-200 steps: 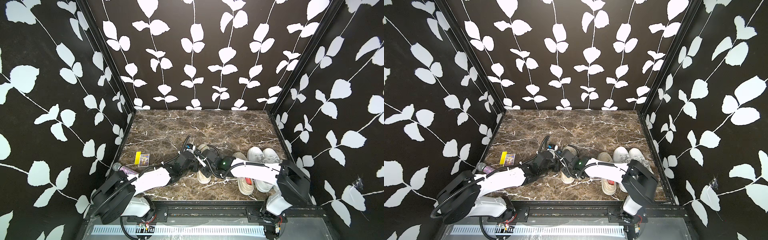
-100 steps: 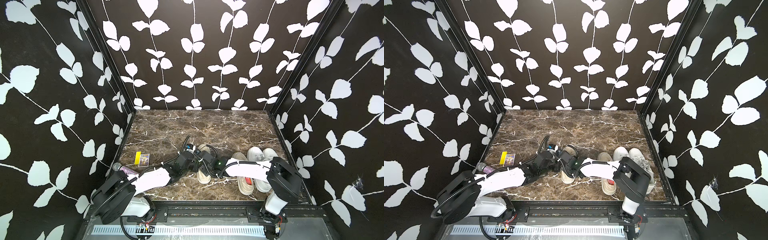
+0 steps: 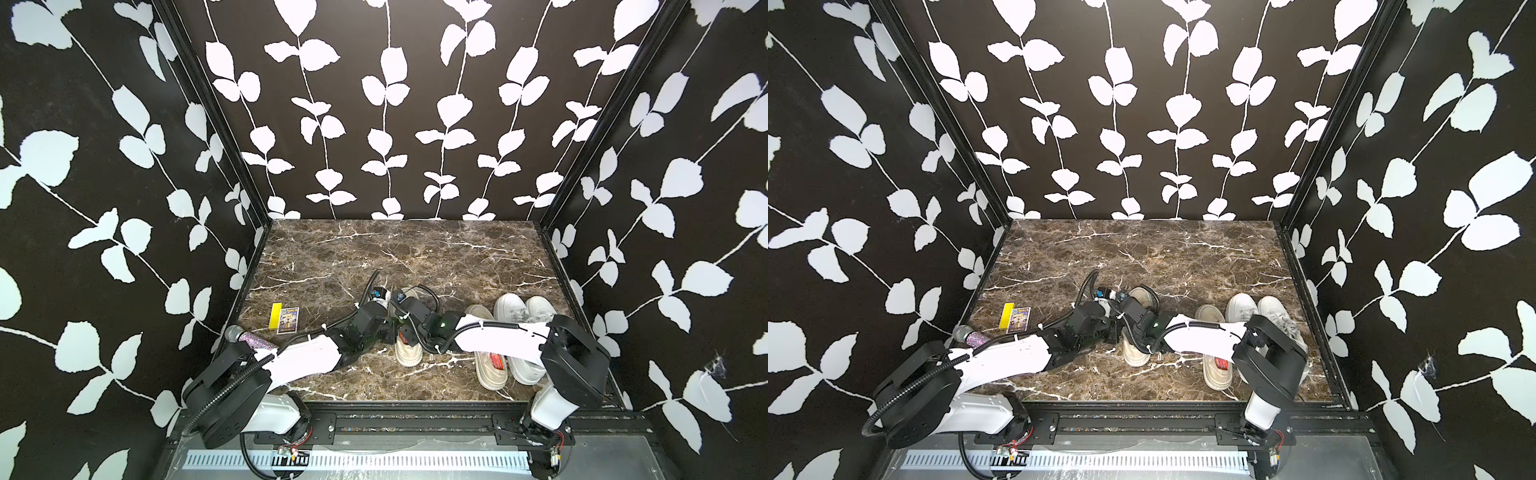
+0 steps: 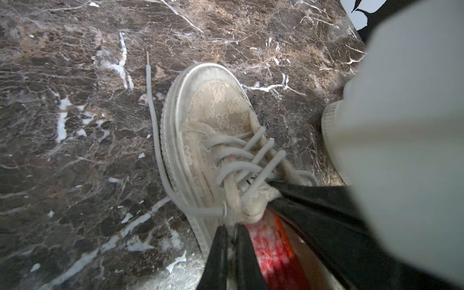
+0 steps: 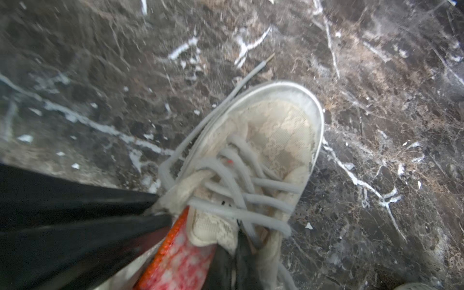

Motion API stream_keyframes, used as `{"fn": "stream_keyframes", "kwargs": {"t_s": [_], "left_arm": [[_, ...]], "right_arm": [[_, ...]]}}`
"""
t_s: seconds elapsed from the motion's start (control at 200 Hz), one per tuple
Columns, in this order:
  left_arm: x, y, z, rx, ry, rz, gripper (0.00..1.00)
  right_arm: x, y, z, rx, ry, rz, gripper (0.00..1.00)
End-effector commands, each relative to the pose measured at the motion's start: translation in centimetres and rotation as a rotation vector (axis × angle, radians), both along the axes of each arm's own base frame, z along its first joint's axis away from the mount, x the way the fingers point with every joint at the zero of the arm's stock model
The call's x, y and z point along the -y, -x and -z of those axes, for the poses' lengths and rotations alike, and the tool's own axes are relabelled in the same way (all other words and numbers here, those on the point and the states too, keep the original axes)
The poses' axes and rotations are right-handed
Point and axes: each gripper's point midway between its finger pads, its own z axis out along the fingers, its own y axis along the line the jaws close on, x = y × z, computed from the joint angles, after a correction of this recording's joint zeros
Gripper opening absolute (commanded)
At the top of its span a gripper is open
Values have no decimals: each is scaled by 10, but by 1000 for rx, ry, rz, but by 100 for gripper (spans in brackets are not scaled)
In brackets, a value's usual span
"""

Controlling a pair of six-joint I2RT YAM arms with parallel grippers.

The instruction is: Remove the insole from the shoe

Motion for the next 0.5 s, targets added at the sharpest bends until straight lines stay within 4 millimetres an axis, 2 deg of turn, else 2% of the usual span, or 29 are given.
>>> {"fn": "stream_keyframes", "kwargs": {"t_s": [0.0, 0.06, 0.07, 0.085, 0.195, 0.345, 0.415, 0.495], "left_arm": [[-5, -2, 2, 2, -42, -5, 0], [-3, -1, 1, 1, -50, 12, 0], [-3, -1, 1, 0, -52, 15, 0], [-3, -1, 2, 0, -55, 19, 0], [-1, 0, 2, 2, -74, 44, 0], [4, 1, 0, 11, -91, 88, 0], [6, 1, -4, 25, -91, 109, 4], [6, -2, -11, 52, -98, 108, 14]], "right_arm": [[-2, -8, -24, 34, -99, 45, 0], [-1, -11, -25, 23, -117, 65, 0], [-1, -12, -35, 33, -143, 68, 0], [0, -12, -39, 35, -156, 70, 0], [3, -19, -51, 25, -216, 110, 0], [-5, -21, -53, -19, -273, 109, 0], [-11, -17, -52, -43, -290, 81, 0], [-16, -13, -50, -62, -310, 52, 0]]}}
